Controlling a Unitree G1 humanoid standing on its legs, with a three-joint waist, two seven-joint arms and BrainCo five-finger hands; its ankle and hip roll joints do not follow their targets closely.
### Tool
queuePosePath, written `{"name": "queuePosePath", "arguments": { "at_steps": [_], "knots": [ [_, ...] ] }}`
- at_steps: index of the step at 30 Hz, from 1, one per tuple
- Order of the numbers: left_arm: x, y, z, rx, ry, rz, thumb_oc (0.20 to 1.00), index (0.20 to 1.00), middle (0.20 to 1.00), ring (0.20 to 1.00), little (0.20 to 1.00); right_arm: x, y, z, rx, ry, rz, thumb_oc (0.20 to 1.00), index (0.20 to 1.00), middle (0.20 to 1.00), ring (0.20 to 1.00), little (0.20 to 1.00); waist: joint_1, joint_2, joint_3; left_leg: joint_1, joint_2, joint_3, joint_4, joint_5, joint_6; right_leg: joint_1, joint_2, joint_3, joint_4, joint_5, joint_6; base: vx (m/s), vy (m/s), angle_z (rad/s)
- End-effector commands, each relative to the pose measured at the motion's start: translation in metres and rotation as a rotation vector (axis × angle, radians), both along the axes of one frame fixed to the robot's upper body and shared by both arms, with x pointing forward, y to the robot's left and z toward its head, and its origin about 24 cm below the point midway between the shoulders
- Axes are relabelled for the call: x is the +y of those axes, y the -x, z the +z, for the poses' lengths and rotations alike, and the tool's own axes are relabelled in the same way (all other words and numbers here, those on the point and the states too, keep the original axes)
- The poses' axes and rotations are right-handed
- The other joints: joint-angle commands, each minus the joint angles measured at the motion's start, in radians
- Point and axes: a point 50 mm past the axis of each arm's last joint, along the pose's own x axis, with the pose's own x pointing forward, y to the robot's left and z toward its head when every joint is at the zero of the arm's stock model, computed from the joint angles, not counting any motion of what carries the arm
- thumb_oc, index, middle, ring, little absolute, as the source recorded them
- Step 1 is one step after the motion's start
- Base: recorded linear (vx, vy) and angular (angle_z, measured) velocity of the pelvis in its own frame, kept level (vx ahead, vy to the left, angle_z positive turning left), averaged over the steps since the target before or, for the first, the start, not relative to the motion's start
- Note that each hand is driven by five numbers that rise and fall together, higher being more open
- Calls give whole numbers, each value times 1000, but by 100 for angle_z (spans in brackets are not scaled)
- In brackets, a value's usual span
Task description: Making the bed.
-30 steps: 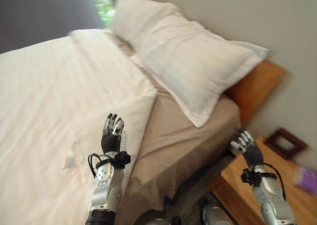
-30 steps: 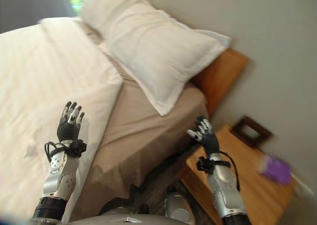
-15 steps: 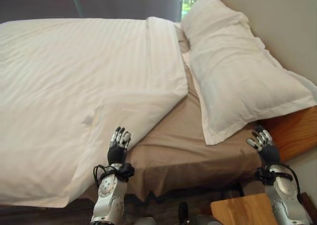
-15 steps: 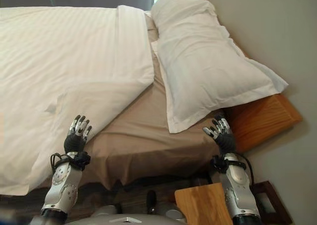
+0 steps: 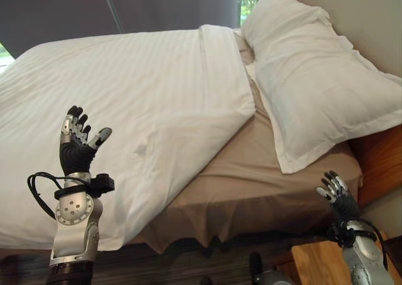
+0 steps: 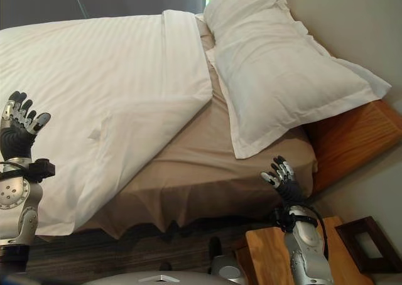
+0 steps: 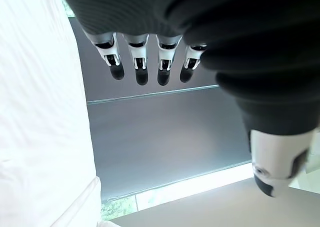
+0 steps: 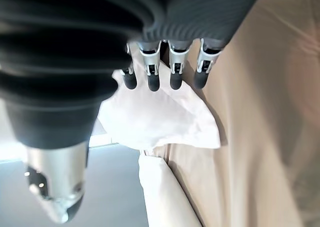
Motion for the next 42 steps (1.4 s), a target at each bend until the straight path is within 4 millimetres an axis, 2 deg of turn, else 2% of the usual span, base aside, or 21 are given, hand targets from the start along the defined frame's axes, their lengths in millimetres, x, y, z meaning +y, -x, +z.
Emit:
{"name": "queuePosePath", "arguments": {
  "at_steps": [1, 3, 4, 6, 9, 14, 18, 20, 23, 26, 27, 28, 31, 32, 33, 36, 37, 39, 40, 41, 42],
  "knots": [
    [86, -26, 72, 84, -278, 305, 1000, 1000, 1000, 1000, 1000, 1, 2, 14, -45, 3, 90, 1000, 1000, 1000, 1000, 1000, -55, -28, -25, -50, 10, 12, 1, 44, -28, 102, -33, 24, 47, -152, 69, 16, 65, -8],
    [93, -29, 76, 100, -280, 325, 1000, 1000, 1000, 1000, 1000, 2, 4, 13, -39, -7, 89, 1000, 1000, 1000, 1000, 1000, -56, -31, -24, -54, 10, 15, 1, 44, -28, 97, -34, 28, 46, -150, 72, -17, 39, -35],
    [108, -30, 78, 143, -258, 389, 1000, 1000, 1000, 1000, 1000, 1, 11, 8, -11, -11, 87, 1000, 1000, 1000, 1000, 1000, -73, -32, -17, -63, 11, 24, 1, 46, -30, 81, -33, 34, 46, -144, 77, -49, 58, -31],
    [111, -33, 77, 166, -245, 396, 1000, 1000, 1000, 1000, 1000, 1, 12, 6, -1, -13, 85, 1000, 1000, 1000, 1000, 1000, -77, -35, -11, -71, 12, 29, 1, 48, -31, 68, -32, 39, 47, -141, 78, -57, 38, -6],
    [120, -40, 81, 282, -326, 443, 1000, 1000, 1000, 1000, 1000, 1, 11, 5, 7, -19, 91, 1000, 1000, 1000, 1000, 1000, -101, -40, 14, -109, 17, 45, 1, 59, -35, 21, -28, 52, 45, -125, 83, -82, 34, -19],
    [107, -59, 85, 256, -282, 432, 1000, 1000, 1000, 1000, 1000, 4, 10, 5, 4, -38, 92, 1000, 1000, 1000, 1000, 1000, -120, -47, 57, -170, 20, 56, 1, 72, -37, -50, -27, 68, 47, -104, 88, -94, 38, -14],
    [102, -66, 87, 231, -228, 417, 1000, 1000, 1000, 1000, 1000, 5, 8, 7, -3, -32, 105, 1000, 1000, 1000, 1000, 1000, -126, -50, 79, -199, 19, 64, 1, 80, -39, -84, -26, 76, 49, -94, 86, -60, 19, -6],
    [92, -77, 94, 197, -203, 392, 1000, 1000, 1000, 1000, 1000, 5, 6, 10, -11, -26, 111, 1000, 1000, 1000, 1000, 1000, -137, -53, 113, -237, 20, 67, 1, 92, -42, -124, -25, 84, 52, -85, 85, -134, 16, -3],
    [90, -80, 95, 211, -210, 400, 1000, 1000, 1000, 1000, 1000, 7, 5, 11, -14, -22, 122, 1000, 1000, 1000, 1000, 1000, -143, -59, 132, -266, 19, 70, 1, 101, -46, -152, -25, 85, 51, -74, 85, -95, -5, -2],
    [91, -82, 90, 254, -217, 422, 1000, 1000, 1000, 1000, 1000, 8, 3, 13, -20, -15, 131, 1000, 1000, 1000, 1000, 1000, -150, -66, 153, -295, 22, 74, 1, 112, -48, -179, -23, 88, 45, -61, 85, -55, -19, -11],
    [90, -84, 77, 305, -182, 423, 1000, 1000, 1000, 1000, 1000, 10, 1, 14, -25, -17, 138, 1000, 1000, 1000, 1000, 1000, -154, -71, 172, -309, 24, 77, 1, 119, -50, -196, -22, 88, 44, -57, 84, -35, -15, -4],
    [90, -84, 77, 305, -182, 422, 1000, 1000, 1000, 1000, 1000, 10, 1, 14, -25, -17, 138, 1000, 1000, 1000, 1000, 1000, -154, -70, 171, -311, 24, 77, 1, 120, -50, -198, -22, 88, 44, -57, 84, -62, -28, 2],
    [84, -87, 50, 443, -201, 378, 1000, 1000, 1000, 1000, 1000, 15, -3, 16, -33, -15, 156, 1000, 1000, 1000, 1000, 1000, -160, -75, 193, -325, 29, 84, 1, 126, -54, -213, -20, 90, 42, -53, 82, 0, 0, 0],
    [82, -88, 44, 477, -215, 361, 693, 693, 693, 693, 693, 15, -4, 17, -36, -10, 161, 1000, 1000, 1000, 1000, 1000, -161, -76, 196, -326, 28, 87, 1, 125, -55, -215, -20, 91, 40, -53, 81, 7, -8, -3],
    [77, -91, 35, 528, -240, 332, 200, 200, 200, 200, 200, 16, -5, 17, -36, -9, 172, 1000, 1000, 1000, 1000, 1000, -164, -76, 198, -324, 30, 93, 1, 124, -56, -215, -20, 96, 38, -53, 80, 0, 0, 0],
    [66, -97, 28, 554, -269, 289, 200, 200, 200, 200, 200, 16, -5, 16, -32, -5, 183, 1000, 1000, 1000, 1000, 1000, -168, -74, 194, -316, 31, 99, 1, 118, -58, -209, -19, 99, 36, -57, 80, 27, -8, -1],
    [50, -107, 33, 533, -333, 233, 200, 200, 200, 200, 200, 15, -4, 16, -30, 1, 196, 1000, 1000, 1000, 1000, 1000, -171, -71, 187, -305, 32, 102, 1, 112, -58, -201, -20, 100, 35, -61, 80, 40, -12, -1],
    [42, -113, 39, 503, -354, 213, 200, 200, 200, 200, 200, 15, -3, 15, -27, 2, 202, 1000, 1000, 1000, 1000, 1000, -170, -68, 186, -298, 31, 103, 1, 110, -58, -194, -20, 98, 34, -63, 80, 41, -12, 2],
    [20, -124, 56, 402, -384, 152, 200, 200, 200, 200, 200, 15, -3, 17, -33, 12, 217, 1000, 1000, 1000, 1000, 1000, -172, -60, 177, -287, 29, 103, 1, 106, -58, -180, -21, 96, 32, -69, 79, 48, -11, 5],
    [8, -128, 64, 340, -385, 111, 200, 200, 200, 200, 200, 14, -2, 15, -25, 13, 217, 1000, 1000, 1000, 1000, 1000, -171, -57, 174, -280, 28, 102, 1, 104, -58, -172, -21, 94, 31, -71, 79, 48, -12, 3],
    [8, -128, 64, 340, -385, 111, 200, 200, 200, 200, 200, 14, -2, 15, -25, 13, 217, 1000, 1000, 1000, 1000, 1000, -171, -57, 174, -280, 28, 102, 1, 104, -58, -171, -21, 94, 31, -71, 79, 40, -17, 2]
  ]
}}
